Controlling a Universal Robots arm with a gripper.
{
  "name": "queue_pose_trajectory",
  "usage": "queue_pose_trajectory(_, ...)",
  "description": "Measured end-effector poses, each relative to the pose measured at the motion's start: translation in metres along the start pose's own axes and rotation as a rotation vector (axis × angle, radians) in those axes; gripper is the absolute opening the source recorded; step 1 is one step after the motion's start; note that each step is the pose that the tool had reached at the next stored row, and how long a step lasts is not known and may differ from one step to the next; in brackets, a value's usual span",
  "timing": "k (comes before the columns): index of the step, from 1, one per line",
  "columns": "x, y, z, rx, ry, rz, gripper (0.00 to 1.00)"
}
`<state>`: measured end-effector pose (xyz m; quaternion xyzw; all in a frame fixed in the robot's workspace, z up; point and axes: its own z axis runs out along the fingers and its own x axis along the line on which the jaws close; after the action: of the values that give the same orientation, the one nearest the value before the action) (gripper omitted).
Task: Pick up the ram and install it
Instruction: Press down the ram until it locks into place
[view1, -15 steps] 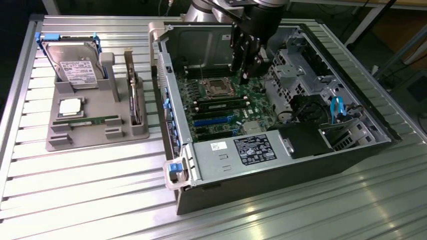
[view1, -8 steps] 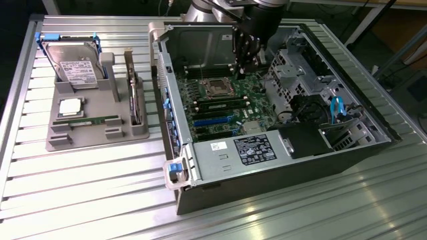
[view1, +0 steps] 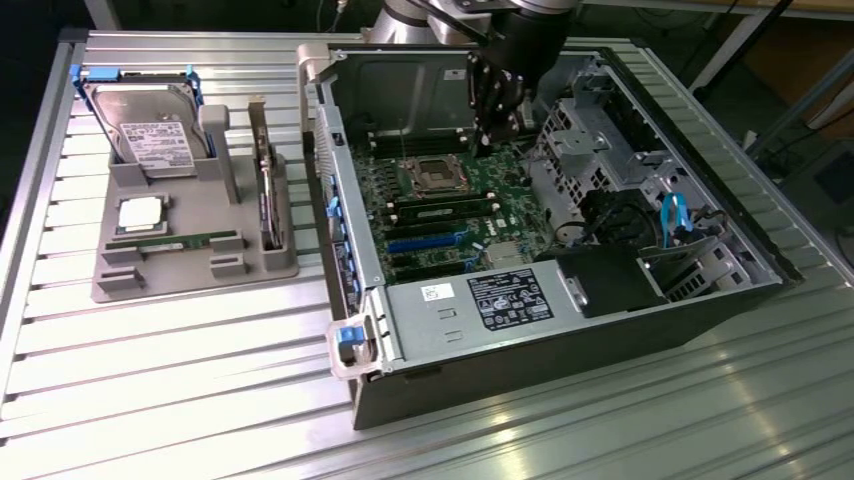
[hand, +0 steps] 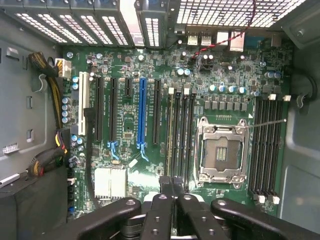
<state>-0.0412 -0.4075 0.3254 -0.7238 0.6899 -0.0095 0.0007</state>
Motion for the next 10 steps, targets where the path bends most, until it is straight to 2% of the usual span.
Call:
queue_pose_trajectory(5, 0.002, -0.0311, 0.0005, -0.003, -0.0002, 0.0, 0.11)
queue_pose_trajectory(10, 0.002, -0.0447, 0.0006, -0.006, -0.0002, 0.0, 0.11)
